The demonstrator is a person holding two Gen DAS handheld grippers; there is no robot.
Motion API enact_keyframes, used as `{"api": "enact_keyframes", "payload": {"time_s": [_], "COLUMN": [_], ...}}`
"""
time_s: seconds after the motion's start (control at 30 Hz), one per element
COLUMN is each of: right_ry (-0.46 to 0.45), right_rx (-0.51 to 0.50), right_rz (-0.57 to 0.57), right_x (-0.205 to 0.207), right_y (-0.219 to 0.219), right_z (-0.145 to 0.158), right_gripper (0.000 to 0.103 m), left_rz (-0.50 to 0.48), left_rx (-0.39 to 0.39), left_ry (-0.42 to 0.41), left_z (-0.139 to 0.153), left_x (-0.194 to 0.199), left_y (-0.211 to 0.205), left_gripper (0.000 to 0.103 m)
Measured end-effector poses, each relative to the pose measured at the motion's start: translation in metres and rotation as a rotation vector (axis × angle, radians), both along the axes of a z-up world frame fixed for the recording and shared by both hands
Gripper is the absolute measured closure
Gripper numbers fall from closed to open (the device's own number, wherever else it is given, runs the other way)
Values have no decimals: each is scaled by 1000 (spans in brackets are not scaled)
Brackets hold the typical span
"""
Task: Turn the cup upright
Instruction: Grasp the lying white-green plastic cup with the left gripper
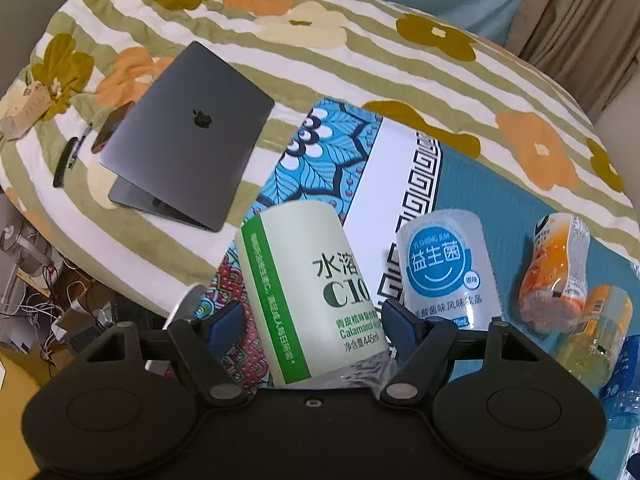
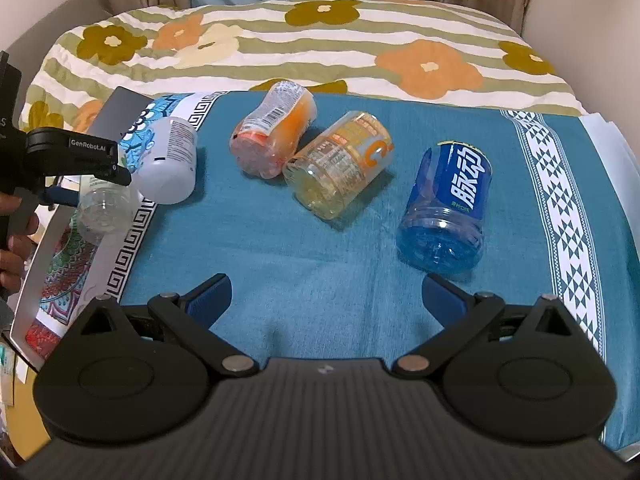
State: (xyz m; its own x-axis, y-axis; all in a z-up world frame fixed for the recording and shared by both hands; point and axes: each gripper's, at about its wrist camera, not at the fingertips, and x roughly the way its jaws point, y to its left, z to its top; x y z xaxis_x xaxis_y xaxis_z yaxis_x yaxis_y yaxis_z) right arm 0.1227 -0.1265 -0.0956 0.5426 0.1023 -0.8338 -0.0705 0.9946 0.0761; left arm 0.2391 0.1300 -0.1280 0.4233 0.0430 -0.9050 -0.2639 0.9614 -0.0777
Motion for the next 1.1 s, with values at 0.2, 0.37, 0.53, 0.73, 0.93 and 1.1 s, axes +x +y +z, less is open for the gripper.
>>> {"api": "enact_keyframes", "payload": {"time_s": [0.2,0.37,0.53,0.73,0.93,1.1], "right_ry": [14,17,1,-21,-40,-55], "right_rx": [15,19,24,36,47,52], "right_rz": [-24,-31,-33,-32,-28,-33], "right_x": [-1,-3,-8,-18,-33,-50], "right_y": [-3,-4,-6,-9,-19,-32], "right_z": [-3,-3,-1,7,16,25], "right_gripper": [0,0,0,0,0,0], "left_rz": [-6,-17,-26,-63,-149,-226], "left_rx": [-8,-1,12,18,9,-7], "left_ry": [1,-3,-20,-51,-60,-70], "left_z": [-2,0,8,28,46,56], "left_x": [-1,-3,-10,-27,-57,-83], "left_y": [0,-1,-2,-13,-44,-77], "left_gripper": [30,31,31,31,31,31]}}
